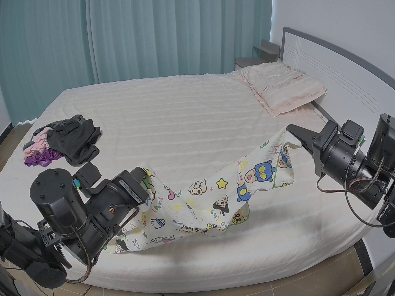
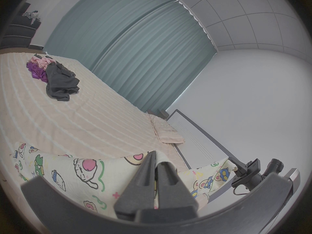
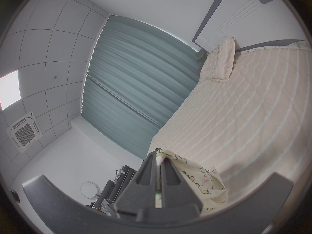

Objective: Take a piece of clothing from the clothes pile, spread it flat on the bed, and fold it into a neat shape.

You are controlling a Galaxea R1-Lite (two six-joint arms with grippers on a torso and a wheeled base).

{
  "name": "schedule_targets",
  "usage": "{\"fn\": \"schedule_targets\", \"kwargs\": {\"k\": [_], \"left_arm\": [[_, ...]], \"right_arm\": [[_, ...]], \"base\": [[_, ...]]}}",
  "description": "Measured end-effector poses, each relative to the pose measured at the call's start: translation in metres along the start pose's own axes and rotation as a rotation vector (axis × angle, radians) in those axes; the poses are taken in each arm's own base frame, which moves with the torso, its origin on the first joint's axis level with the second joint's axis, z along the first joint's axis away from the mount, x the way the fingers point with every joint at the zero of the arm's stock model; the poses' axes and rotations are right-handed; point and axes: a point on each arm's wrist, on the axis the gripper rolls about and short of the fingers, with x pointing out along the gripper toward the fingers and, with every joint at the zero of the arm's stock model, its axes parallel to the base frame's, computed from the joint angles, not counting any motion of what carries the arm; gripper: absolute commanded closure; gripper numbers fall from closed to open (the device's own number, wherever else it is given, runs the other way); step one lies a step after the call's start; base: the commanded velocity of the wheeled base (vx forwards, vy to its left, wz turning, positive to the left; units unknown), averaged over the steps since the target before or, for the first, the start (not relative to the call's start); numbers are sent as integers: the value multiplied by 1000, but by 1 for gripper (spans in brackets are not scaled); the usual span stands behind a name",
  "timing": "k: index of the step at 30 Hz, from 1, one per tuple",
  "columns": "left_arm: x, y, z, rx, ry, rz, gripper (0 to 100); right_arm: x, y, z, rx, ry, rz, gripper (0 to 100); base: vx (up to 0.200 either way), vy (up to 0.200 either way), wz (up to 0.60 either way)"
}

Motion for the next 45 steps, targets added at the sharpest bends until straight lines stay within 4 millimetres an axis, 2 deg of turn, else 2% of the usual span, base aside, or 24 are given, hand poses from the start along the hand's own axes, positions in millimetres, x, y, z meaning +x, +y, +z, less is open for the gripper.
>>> {"fn": "schedule_targets", "kwargs": {"k": [5, 13, 19, 26, 30, 38, 42, 45], "left_arm": [[-1, 0, 0, 0, -2, 0, 100], [-3, -1, 2, -4, -36, 19, 100], [-10, -5, 9, 27, -59, 2, 100], [-33, -13, 17, 91, -91, -32, 100], [-50, -18, 24, 119, -119, -56, 100], [-90, -26, 49, 163, -209, -154, 100], [-110, -27, 64, 173, -270, -202, 100], [-120, -27, 72, 178, -297, -219, 100]], "right_arm": [[0, -1, 1, 0, -4, -2, 100], [-6, 0, 2, -13, -3, 6, 100], [-18, 6, 5, -61, -6, 37, 100], [-50, 18, 8, -113, 12, 141, 100], [-74, 25, 12, -148, 18, 224, 100], [-130, 42, 25, -208, -8, 444, 100], [-150, 47, 31, -224, -33, 527, 100], [-156, 52, 36, -232, -62, 552, 100]], "base": [[0, 0, 0], [-200, 0, 0], [-200, 0, 0], [-200, 0, 0], [0, 0, 0], [0, 0, 0], [0, 0, 0], [0, 0, 0]]}}
